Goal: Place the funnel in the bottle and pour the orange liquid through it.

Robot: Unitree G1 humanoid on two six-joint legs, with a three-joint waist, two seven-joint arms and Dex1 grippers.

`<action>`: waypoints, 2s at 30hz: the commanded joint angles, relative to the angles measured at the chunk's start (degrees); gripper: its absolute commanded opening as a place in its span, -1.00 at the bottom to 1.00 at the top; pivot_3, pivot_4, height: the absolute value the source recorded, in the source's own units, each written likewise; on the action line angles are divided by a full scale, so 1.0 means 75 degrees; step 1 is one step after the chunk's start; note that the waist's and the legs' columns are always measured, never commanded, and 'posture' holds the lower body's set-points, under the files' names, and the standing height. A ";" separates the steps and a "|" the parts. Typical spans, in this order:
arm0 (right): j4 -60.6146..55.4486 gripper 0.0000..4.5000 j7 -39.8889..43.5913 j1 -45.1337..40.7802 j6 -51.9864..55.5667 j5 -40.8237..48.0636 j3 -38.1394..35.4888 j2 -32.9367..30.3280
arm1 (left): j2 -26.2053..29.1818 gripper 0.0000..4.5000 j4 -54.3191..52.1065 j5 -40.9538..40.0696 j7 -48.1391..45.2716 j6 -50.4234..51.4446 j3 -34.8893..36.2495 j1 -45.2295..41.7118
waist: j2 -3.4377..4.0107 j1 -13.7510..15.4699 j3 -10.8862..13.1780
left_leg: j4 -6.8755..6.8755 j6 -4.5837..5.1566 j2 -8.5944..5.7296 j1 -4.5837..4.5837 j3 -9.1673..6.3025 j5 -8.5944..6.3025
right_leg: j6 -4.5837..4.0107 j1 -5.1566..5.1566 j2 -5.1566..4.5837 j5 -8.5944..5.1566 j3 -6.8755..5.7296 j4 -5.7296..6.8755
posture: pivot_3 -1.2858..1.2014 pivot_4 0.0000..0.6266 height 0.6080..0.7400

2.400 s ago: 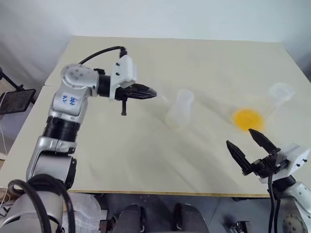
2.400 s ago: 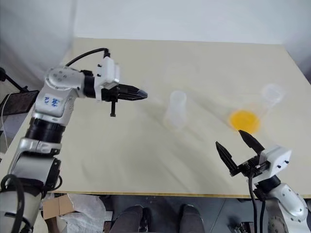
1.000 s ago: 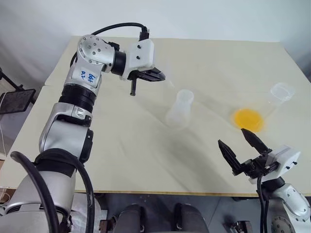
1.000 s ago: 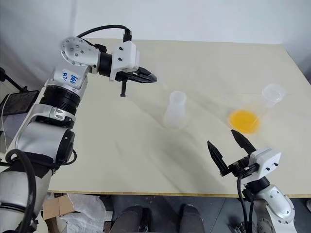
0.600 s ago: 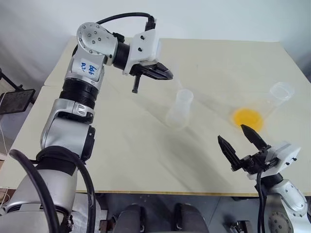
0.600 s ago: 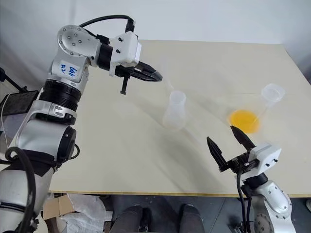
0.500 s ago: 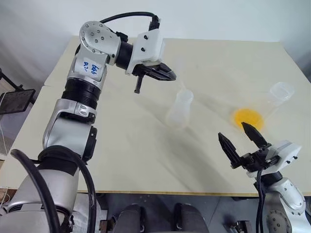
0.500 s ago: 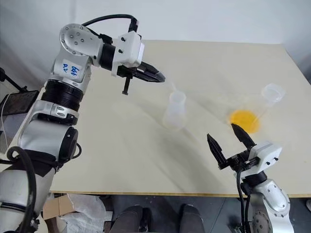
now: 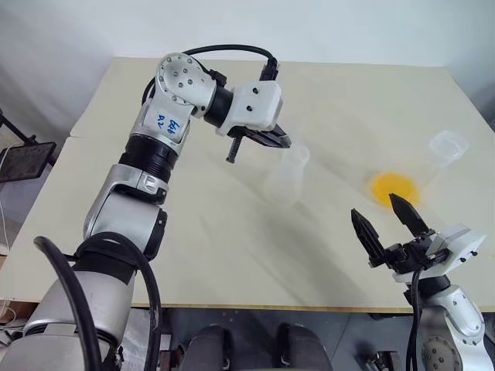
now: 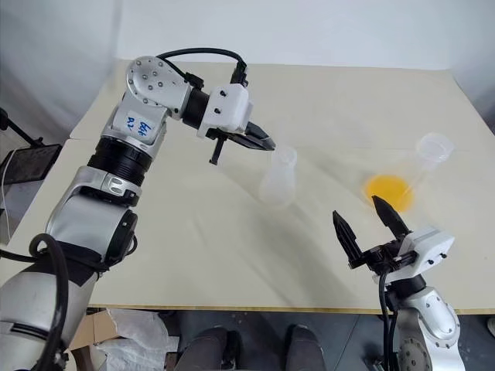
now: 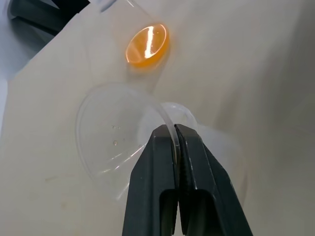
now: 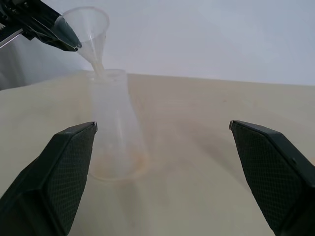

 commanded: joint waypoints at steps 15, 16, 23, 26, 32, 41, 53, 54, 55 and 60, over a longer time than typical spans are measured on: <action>-0.0030 1.00 -0.0106 -0.0101 -0.0479 -0.0089 0.0083 0.0090 | 0.0396 0.99 -0.0617 -0.1018 -0.0149 0.0414 0.0943 0.0814 | 0.0001 -0.0026 -0.0001 | -0.0001 0.0000 0.0004 0.0006 -0.0026 0.0000 | 0.0000 -0.0004 0.0000 0.0000 0.0002 0.0012 | 0.03 -0.52 1.00; -0.0001 1.00 -0.0117 -0.0112 -0.0506 -0.0080 0.0051 0.0082 | 0.0590 0.99 -0.0749 -0.1137 -0.0065 0.0387 0.1140 0.1109 | 0.0001 -0.0035 -0.0001 | 0.0000 0.0000 0.0004 0.0006 -0.0032 0.0000 | 0.0000 -0.0004 0.0000 0.0000 0.0003 0.0013 | 0.03 -0.52 1.00; 0.0325 1.00 -0.0295 -0.0050 -0.0745 -0.0061 -0.0609 -0.0040 | 0.1811 0.99 -0.2980 -0.2425 0.0929 0.1590 0.2876 0.3678 | 0.0003 -0.0152 -0.0002 | 0.0000 0.0000 0.0012 0.0008 -0.0055 0.0000 | -0.0001 -0.0004 -0.0009 0.0000 0.0001 0.0027 | 0.03 -0.52 1.00; 0.0492 1.00 -0.0241 0.0080 -0.0828 -0.0075 -0.1029 -0.0218 | 0.2097 0.99 -0.4038 -0.2816 0.1628 0.2477 0.3443 0.4821 | 0.0003 -0.0164 -0.0002 | 0.0003 0.0000 0.0021 0.0009 -0.0076 0.0000 | 0.0000 0.0004 -0.0018 0.0000 -0.0006 0.0036 | 0.03 -0.52 1.00; 0.0506 1.00 -0.0252 0.0826 -0.0950 0.0267 -0.2076 -0.0275 | 0.2040 0.99 -0.5717 -0.3136 0.2574 0.3088 0.3955 0.7290 | 0.0012 -0.0071 -0.0007 | 0.0008 0.0001 0.0020 0.0014 -0.0099 0.0000 | -0.0001 0.0023 -0.0023 0.0000 0.0002 0.0033 | 0.03 -0.52 1.00; 0.0988 1.00 -0.0705 0.0816 -0.0941 0.0441 -0.2677 -0.0213 | 0.1538 0.99 -0.7140 -0.3908 0.3100 0.3952 0.3581 0.8396 | 0.0014 -0.0026 -0.0012 | 0.0004 0.0000 0.0023 0.0026 -0.0074 0.0000 | -0.0001 0.0022 -0.0019 0.0000 0.0034 0.0030 | 0.03 -0.52 1.00; 0.2649 1.00 -0.1860 -0.2922 0.2114 0.0283 -0.1545 -0.1893 | 0.1310 0.99 -0.7748 -0.4408 0.3373 0.4513 0.3280 0.8416 | 0.0043 -0.0196 -0.0029 | -0.0005 -0.0003 0.0026 0.0028 -0.0055 0.0002 | -0.0004 0.0008 -0.0015 -0.0002 0.0042 0.0035 | 0.03 -0.52 1.00; 0.2859 1.00 -0.1817 -0.3220 0.2227 0.0236 -0.1425 -0.1962 | 0.1301 0.99 -0.7813 -0.4440 0.3369 0.4554 0.3256 0.8448 | 0.0043 -0.0188 -0.0028 | -0.0004 -0.0002 0.0027 0.0028 -0.0055 0.0002 | -0.0004 0.0009 -0.0015 -0.0002 0.0042 0.0035 | 0.03 -0.52 1.00; 0.3080 1.00 -0.1796 -0.3549 0.2302 0.0198 -0.1320 -0.1993 | 0.1290 0.99 -0.7886 -0.4456 0.3379 0.4575 0.3241 0.8494 | 0.0043 -0.0168 -0.0029 | -0.0003 -0.0002 0.0024 0.0027 -0.0055 0.0002 | -0.0004 0.0009 -0.0017 -0.0002 0.0042 0.0036 | 0.03 -0.52 1.00; 0.3911 1.00 -0.1715 -0.4395 0.2344 -0.0078 -0.1135 -0.2078 | 0.1268 0.99 -0.8131 -0.4486 0.3461 0.4616 0.3212 0.8655 | 0.0043 -0.0163 -0.0029 | -0.0003 0.0001 0.0021 0.0021 -0.0059 0.0002 | -0.0004 0.0009 -0.0020 -0.0001 0.0038 0.0032 | 0.03 -0.52 1.00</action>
